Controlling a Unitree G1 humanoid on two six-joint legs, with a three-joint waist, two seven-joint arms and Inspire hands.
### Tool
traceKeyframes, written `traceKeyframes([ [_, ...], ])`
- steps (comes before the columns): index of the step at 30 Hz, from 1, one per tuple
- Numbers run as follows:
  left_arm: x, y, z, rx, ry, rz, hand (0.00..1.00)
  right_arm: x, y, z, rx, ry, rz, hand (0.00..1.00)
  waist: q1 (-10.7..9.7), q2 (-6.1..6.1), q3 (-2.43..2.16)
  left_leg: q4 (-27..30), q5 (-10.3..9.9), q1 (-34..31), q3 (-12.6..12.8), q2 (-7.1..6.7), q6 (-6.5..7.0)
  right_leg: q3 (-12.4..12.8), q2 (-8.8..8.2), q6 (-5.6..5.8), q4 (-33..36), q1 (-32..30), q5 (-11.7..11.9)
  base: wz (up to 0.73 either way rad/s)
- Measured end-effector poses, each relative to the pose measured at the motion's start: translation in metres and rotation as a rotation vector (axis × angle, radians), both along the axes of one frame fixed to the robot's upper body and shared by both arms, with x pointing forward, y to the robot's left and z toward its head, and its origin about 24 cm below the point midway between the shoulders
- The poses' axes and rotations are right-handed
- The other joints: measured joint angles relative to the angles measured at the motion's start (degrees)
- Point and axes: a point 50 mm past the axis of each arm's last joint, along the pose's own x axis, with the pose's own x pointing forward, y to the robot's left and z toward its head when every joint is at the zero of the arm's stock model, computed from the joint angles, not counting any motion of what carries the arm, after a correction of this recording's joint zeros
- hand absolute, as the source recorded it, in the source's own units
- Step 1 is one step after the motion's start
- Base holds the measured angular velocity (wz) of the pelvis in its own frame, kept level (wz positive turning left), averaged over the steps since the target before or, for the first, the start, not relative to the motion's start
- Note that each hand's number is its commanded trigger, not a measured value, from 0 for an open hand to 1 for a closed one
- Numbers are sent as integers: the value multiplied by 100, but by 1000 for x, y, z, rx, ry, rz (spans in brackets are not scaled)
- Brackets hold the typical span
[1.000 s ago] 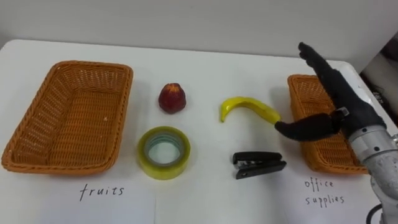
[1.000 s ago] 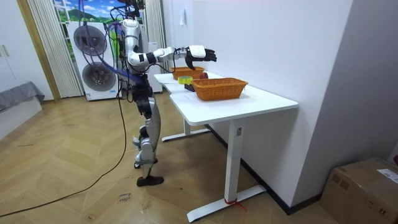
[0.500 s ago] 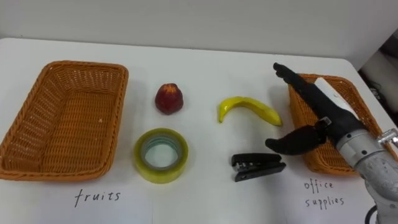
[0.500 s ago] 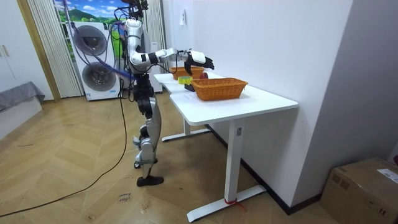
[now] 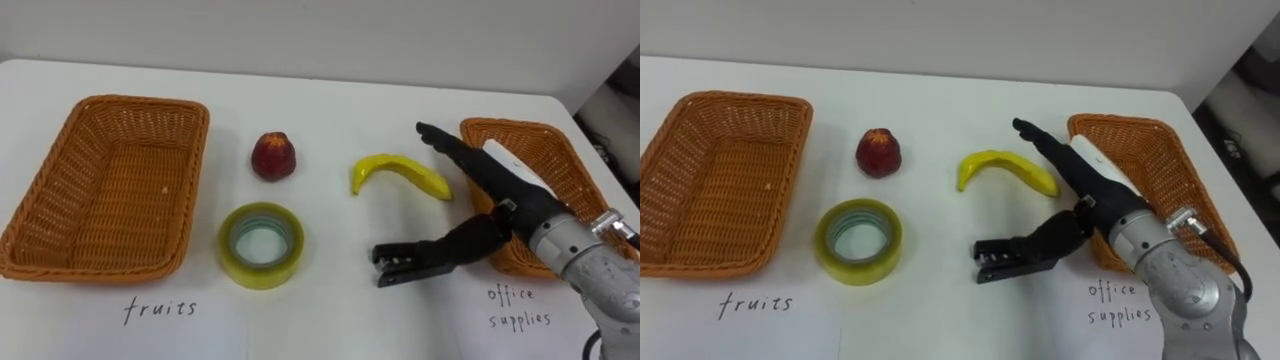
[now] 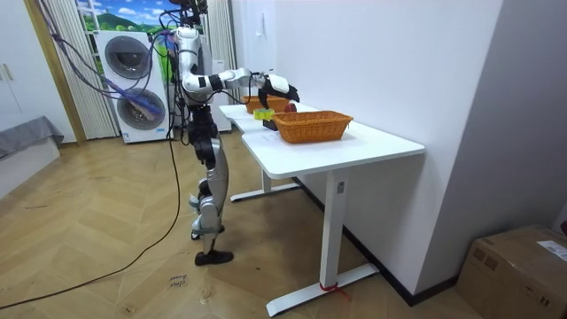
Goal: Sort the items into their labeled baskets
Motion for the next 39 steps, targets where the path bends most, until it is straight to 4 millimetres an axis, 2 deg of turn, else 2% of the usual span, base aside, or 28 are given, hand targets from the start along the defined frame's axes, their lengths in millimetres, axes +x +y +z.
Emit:
traceKeyframes([
  [11, 8, 2, 0, 8, -16, -8, 0, -1, 9, -5, 1, 63, 80, 0, 146, -45, 17, 14, 0, -48, -7, 0, 0, -43, -4, 1, -13, -16, 2, 2],
  [17, 9, 2, 0, 27, -13, -24, 0, -2, 14, -9, -6, 106, 114, 0, 151, -42, 25, 11, 0, -55, -7, 0, 0, -48, -7, 1, -15, -13, 2, 0],
  [33, 15, 3, 0, 49, -14, -23, 0, -4, 9, -16, -114, 215, 127, 0, 151, -40, 28, 11, 0, -71, -43, 1, 1, -104, -9, -2, -18, -2, 8, 1],
  [39, 17, 3, 0, 54, -19, -23, 0, -4, 8, -16, -132, 216, 123, 0, 149, -16, 45, 6, 0, -73, -43, 4, 1, -102, -7, -2, -19, -8, 8, 0],
])
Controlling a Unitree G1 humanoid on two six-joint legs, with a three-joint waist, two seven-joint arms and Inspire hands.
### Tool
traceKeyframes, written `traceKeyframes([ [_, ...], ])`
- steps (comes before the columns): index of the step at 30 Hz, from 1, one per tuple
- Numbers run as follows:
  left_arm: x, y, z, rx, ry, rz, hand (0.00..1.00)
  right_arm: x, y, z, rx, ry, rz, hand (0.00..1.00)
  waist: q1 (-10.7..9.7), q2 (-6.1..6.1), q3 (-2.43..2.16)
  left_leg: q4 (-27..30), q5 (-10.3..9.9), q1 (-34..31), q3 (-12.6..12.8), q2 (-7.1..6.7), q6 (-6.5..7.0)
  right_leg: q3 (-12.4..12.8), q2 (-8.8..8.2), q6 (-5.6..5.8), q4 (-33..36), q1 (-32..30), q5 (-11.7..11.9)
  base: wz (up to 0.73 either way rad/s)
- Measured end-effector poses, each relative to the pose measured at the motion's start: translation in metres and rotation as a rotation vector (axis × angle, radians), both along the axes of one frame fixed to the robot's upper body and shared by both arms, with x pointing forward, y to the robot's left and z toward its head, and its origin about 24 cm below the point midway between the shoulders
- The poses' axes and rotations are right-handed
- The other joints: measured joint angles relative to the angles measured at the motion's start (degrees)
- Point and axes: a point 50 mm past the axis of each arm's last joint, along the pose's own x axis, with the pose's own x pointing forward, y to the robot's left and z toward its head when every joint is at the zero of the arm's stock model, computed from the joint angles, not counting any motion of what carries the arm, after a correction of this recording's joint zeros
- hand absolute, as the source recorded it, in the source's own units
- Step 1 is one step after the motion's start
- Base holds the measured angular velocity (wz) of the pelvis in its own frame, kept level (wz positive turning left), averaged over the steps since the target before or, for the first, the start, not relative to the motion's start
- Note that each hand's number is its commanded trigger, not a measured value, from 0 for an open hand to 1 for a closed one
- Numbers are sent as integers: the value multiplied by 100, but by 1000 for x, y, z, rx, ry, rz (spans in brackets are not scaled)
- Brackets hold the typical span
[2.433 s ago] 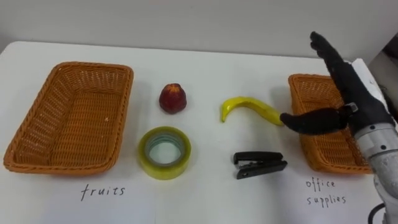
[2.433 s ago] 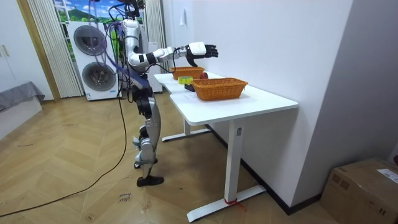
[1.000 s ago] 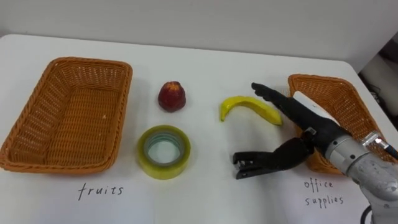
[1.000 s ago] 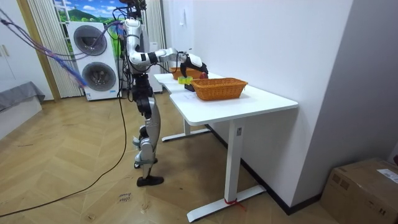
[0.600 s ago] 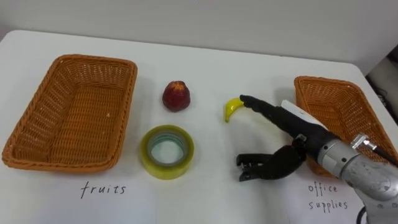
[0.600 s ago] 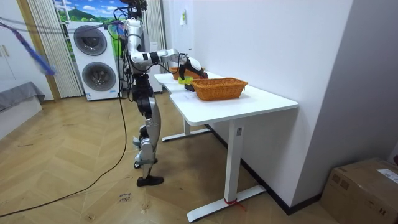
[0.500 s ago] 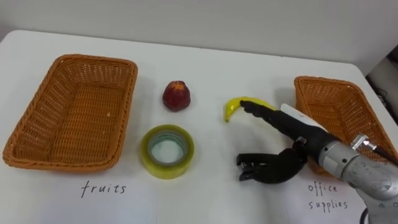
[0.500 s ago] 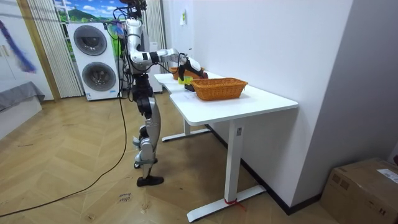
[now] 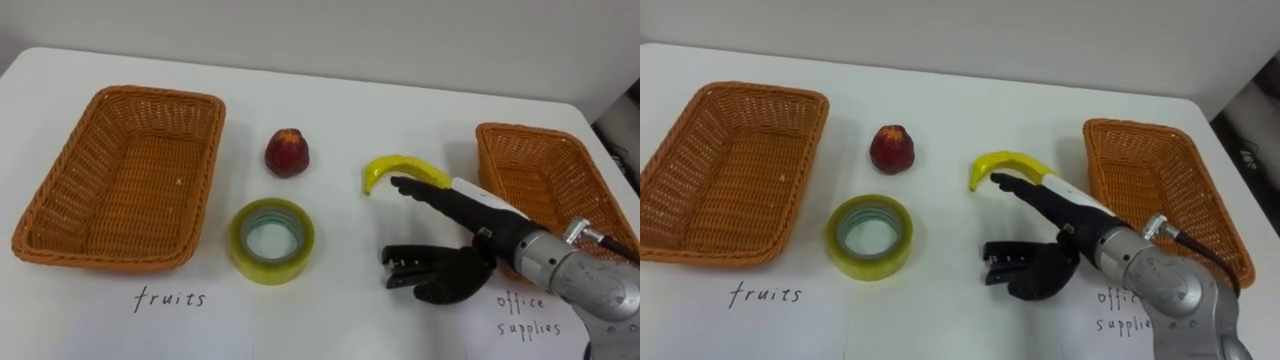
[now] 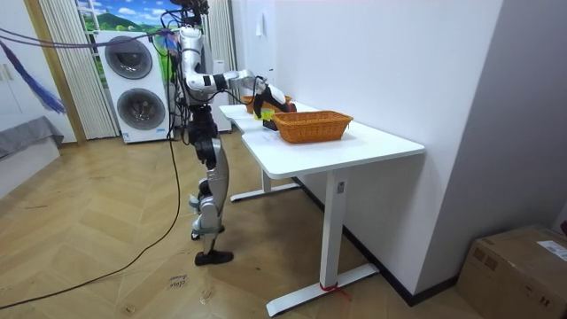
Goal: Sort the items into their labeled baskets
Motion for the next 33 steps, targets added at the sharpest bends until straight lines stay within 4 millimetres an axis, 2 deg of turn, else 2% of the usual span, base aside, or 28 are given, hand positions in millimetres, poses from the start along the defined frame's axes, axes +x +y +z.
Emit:
traceKeyframes([
  [16, 7, 1, 0, 18, -22, 3, 0, 0, -3, -1, -87, -3, -17, 0, 4, -10, -2, 2, 1, 22, -32, -2, 1, 62, 5, 0, 5, 8, 1, 0],
  [22, 14, 0, 0, 35, -35, -13, 0, -1, 2, -15, -117, 41, -3, 0, 136, -30, -6, 3, 6, 34, -20, -5, 8, 163, 21, -5, 6, -25, 39, -7],
  [27, 16, 1, 1, 49, -44, -13, 0, 0, 2, -15, -129, 35, -9, 0, 167, -63, -20, -1, 16, 13, -17, -10, 25, 188, 24, 1, 9, -66, 70, -4],
  [30, 17, 0, 1, 48, -45, -22, 0, 0, 3, -15, -158, 28, -13, 0, 186, -49, -16, -3, 16, -1, -13, -9, 26, 160, 24, 1, 12, -70, 75, 0],
  [33, 19, -3, 0, 46, -46, -53, 0, -1, 8, -19, -168, 40, 2, 0, 187, 15, -8, -10, 13, -12, -13, -6, 30, 154, 26, 1, 17, -81, 81, 0],
])
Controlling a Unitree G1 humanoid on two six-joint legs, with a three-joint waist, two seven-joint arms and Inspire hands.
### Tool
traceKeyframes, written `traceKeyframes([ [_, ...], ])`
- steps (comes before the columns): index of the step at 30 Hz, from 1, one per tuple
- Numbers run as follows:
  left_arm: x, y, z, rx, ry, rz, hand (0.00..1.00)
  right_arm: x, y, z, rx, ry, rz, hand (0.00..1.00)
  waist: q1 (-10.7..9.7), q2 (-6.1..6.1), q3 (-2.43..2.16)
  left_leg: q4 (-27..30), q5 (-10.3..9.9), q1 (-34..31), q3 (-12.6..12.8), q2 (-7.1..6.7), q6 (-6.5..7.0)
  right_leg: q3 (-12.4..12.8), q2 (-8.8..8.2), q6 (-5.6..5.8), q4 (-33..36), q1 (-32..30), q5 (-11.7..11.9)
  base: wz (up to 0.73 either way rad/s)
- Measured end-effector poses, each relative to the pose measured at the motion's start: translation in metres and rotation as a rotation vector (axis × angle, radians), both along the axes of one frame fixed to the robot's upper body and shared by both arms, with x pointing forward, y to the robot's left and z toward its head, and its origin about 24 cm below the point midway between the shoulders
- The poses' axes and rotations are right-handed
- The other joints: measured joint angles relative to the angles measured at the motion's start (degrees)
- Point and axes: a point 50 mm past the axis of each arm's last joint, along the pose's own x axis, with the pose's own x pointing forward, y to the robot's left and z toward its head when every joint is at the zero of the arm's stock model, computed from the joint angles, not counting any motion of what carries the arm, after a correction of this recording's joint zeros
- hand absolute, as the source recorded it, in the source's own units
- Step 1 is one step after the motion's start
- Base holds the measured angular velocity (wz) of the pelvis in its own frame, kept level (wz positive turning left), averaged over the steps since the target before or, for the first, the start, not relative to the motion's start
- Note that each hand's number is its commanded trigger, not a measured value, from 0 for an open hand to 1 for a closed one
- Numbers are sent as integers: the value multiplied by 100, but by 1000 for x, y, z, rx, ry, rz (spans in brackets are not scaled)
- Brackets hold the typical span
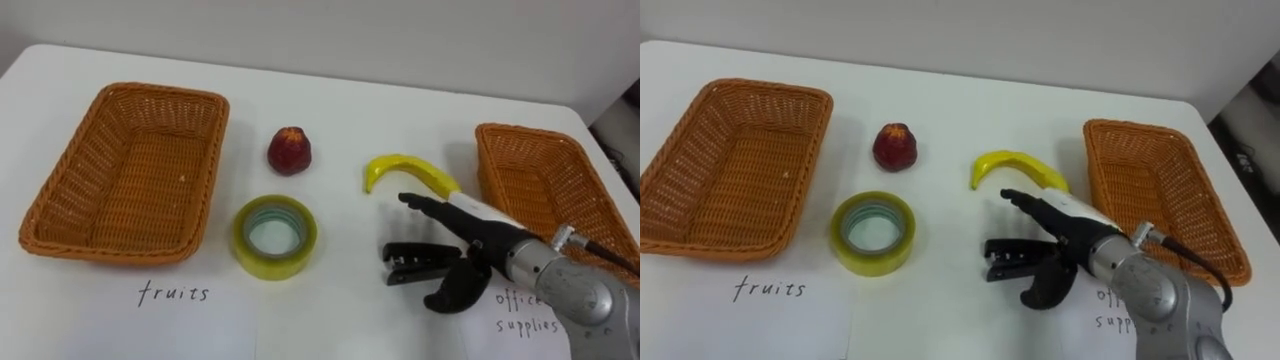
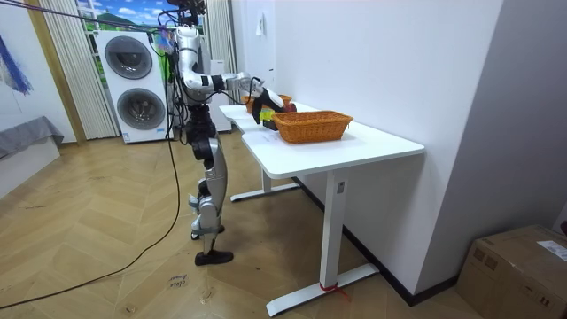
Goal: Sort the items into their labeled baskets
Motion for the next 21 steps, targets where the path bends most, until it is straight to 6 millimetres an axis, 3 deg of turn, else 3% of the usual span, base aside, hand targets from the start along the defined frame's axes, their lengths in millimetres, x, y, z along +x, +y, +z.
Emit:
traceKeyframes([
  [6, 1, -2, 0, -1, -2, -10, 0, -2, 9, -4, -6, 16, 26, 0, 8, 189, -21, -9, -2, 2, -3, -1, 4, -18, -3, 3, 1, -5, 5, 0],
  [21, 14, -6, -1, 3, -38, -25, 0, -4, 20, -13, 9, 46, 52, 0, 104, 145, -56, 8, 1, -15, -15, -4, 9, -53, -15, 3, 5, 1, 15, 0],
])
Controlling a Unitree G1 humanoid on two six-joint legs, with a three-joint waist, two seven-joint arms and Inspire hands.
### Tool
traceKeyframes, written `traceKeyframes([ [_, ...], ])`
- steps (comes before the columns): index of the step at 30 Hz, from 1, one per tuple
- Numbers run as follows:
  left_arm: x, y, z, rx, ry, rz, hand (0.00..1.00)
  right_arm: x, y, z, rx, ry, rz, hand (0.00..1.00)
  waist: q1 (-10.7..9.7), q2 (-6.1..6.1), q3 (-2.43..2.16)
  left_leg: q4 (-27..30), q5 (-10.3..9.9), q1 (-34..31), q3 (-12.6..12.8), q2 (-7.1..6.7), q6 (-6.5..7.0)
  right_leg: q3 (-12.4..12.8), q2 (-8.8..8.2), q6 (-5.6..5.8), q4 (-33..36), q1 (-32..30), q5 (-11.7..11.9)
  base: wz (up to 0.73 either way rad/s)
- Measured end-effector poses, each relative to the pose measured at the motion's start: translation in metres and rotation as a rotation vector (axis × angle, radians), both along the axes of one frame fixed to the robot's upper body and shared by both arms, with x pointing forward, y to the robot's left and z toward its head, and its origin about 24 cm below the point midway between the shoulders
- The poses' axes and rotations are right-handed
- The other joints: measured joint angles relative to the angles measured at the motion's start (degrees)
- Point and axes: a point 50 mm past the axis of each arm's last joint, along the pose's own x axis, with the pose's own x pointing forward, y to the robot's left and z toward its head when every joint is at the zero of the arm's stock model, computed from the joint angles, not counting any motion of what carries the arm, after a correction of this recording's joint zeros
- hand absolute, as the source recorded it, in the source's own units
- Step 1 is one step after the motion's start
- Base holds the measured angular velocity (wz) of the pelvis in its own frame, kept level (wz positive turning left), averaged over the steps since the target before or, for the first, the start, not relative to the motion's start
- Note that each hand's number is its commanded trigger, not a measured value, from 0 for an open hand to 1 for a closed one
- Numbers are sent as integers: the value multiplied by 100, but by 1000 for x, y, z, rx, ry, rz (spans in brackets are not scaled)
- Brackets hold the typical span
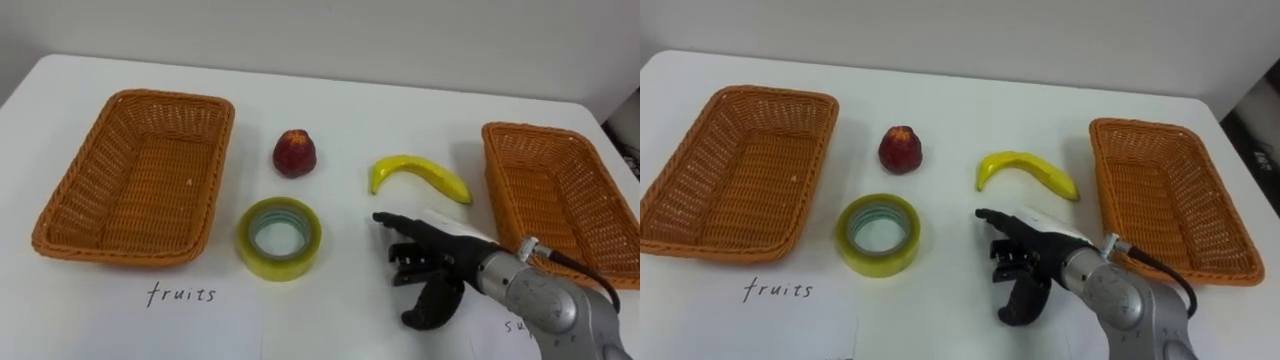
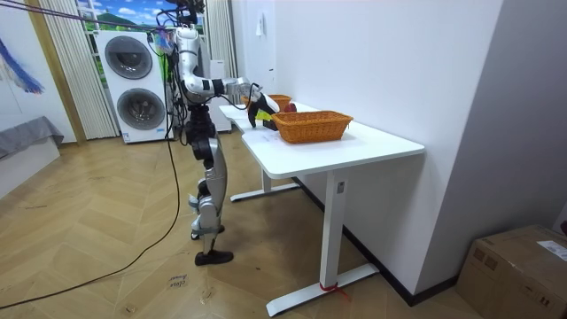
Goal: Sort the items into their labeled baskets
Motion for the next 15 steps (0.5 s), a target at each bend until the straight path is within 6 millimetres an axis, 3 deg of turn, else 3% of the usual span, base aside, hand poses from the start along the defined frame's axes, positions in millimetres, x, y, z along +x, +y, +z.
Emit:
traceKeyframes([
  [15, -2, 0, 0, -8, -4, 2, 0, 1, -2, 1, -33, -12, -5, 0, 28, -14, 6, 6, 2, -26, -21, 1, 2, -77, -9, -2, -12, -3, 5, 0],
])
